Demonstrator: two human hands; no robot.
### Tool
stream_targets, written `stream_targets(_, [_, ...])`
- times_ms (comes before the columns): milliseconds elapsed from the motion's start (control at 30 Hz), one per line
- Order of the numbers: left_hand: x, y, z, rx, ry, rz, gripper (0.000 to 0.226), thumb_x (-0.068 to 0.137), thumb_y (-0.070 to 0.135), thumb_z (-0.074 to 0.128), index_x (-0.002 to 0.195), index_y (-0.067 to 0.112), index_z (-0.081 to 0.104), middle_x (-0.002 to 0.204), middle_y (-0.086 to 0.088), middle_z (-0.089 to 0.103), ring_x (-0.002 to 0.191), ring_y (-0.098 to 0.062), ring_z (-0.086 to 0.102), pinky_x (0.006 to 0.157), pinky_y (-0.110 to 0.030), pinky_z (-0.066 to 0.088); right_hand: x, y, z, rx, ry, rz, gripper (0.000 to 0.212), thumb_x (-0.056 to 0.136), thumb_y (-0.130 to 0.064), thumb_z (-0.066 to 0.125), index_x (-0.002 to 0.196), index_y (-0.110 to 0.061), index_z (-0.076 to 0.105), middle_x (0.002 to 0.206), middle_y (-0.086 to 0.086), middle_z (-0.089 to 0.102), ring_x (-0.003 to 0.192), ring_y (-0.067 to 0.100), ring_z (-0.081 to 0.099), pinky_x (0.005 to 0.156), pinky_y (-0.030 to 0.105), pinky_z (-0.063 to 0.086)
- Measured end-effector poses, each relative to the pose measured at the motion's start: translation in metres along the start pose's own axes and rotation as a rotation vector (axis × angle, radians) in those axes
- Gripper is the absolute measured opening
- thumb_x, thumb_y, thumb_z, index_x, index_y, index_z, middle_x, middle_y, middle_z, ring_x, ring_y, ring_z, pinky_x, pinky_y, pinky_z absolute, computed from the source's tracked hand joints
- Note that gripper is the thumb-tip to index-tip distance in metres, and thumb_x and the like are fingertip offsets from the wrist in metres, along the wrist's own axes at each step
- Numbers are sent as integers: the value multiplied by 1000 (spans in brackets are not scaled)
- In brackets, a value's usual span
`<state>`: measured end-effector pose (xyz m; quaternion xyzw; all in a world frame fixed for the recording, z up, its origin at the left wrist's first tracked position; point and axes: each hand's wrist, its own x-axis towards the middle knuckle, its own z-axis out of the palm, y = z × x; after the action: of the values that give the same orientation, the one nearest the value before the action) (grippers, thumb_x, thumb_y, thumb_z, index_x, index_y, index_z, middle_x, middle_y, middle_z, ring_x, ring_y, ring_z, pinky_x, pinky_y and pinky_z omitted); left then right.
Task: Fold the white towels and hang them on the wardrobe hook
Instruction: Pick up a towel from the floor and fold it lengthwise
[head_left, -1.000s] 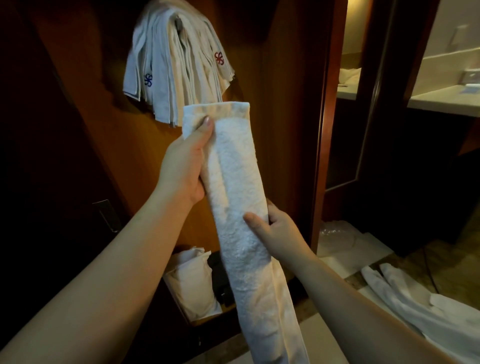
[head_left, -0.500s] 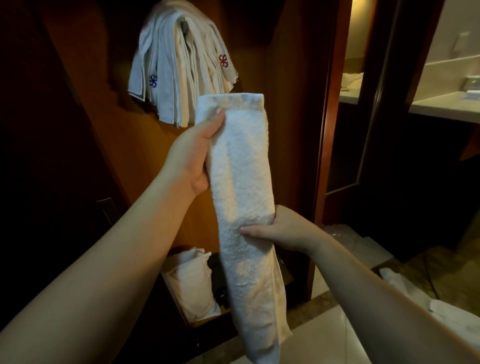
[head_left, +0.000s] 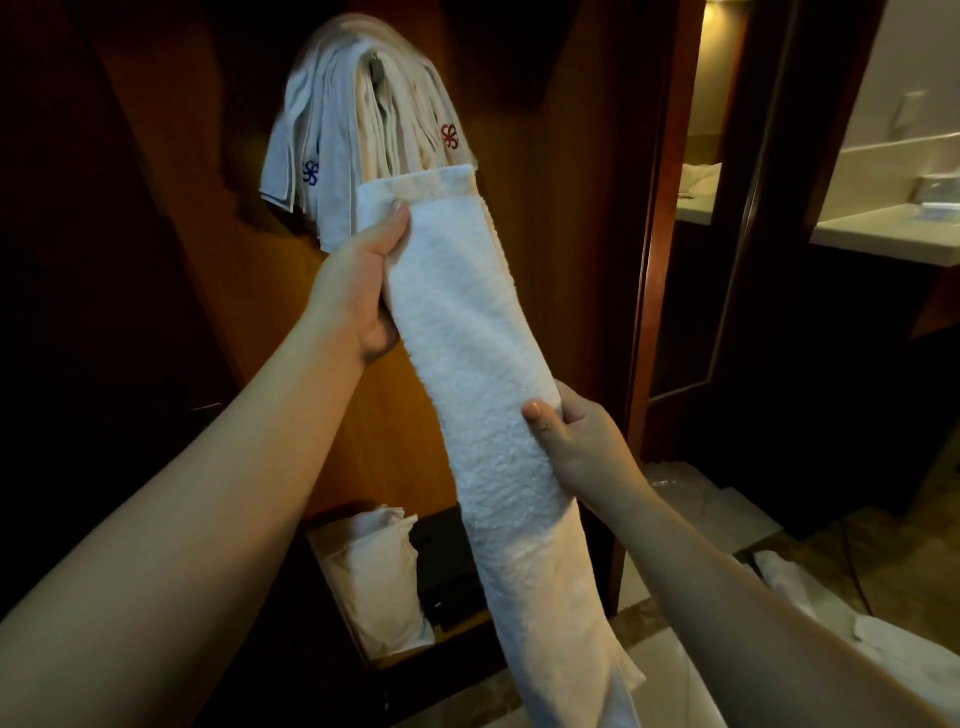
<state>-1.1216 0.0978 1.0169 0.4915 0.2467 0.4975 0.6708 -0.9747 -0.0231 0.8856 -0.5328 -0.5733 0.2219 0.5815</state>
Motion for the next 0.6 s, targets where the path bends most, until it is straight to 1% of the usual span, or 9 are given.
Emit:
stream_targets(33, [2,0,0,-13,-1,-9,33,98,28,61,125,8,61,110,-14,74,100,-29,73,79,-46,61,0,-2,-1,3,-14,-17,62,58,-96,45,98,-51,59,95,-37,65,93,-19,59,70,2,45])
stream_targets(133, [7,-1,2,-70,-2,-27,30,99,26,60,123,8,60,109,-15,75,98,-31,73,81,-51,60,0,-5,-4,-4,-64,-43,44,67,-87,50,95,-54,62,109,-25,61,102,-17,57,77,4,46])
stream_targets(233, [10,0,7,-127,9,-28,21,100,25,57,113,8,61,101,-14,76,93,-31,74,81,-51,60,4,5,-5,-132,-164,31,33,78,-75,60,96,-47,63,121,-11,56,109,-1,57,89,20,52])
stream_targets(300, [14,-1,9,-142,14,-28,19,102,24,56,108,7,61,97,-14,77,89,-30,75,78,-48,61,2,19,-4,-161,-203,137,19,83,-62,62,91,-45,62,122,-8,59,107,2,59,94,30,51])
stream_targets(333, [16,-1,10,-132,21,-34,18,101,24,56,108,8,61,96,-14,77,89,-30,75,78,-48,61,-1,25,-3,-164,-214,181,16,83,-59,61,89,-45,62,121,-6,62,105,4,61,96,32,51])
stream_targets(400, [20,-2,9,-85,42,-67,16,99,25,59,105,10,60,93,-12,77,87,-29,75,79,-50,61,-5,34,-1,-152,-243,232,22,82,-65,59,89,-45,66,118,-4,67,105,8,65,97,35,52])
stream_targets(433, [23,-2,8,-62,48,-86,16,98,26,61,104,11,59,92,-12,77,87,-30,75,82,-52,60,-6,36,0,-143,-259,241,25,82,-67,59,90,-45,67,117,-5,68,105,8,66,97,34,53])
stream_targets(500, [29,0,8,-32,47,-124,17,96,26,64,105,12,58,93,-12,77,89,-32,75,86,-55,58,-7,36,2,-131,-263,253,28,80,-65,56,94,-44,67,116,-6,69,103,5,67,92,26,53])
stream_targets(600, [41,5,5,20,62,-147,20,94,25,66,104,12,57,93,-13,77,91,-33,74,85,-56,57,-8,29,6,-43,-200,247,39,80,-63,51,109,-40,63,107,-14,71,96,-6,67,76,9,49])
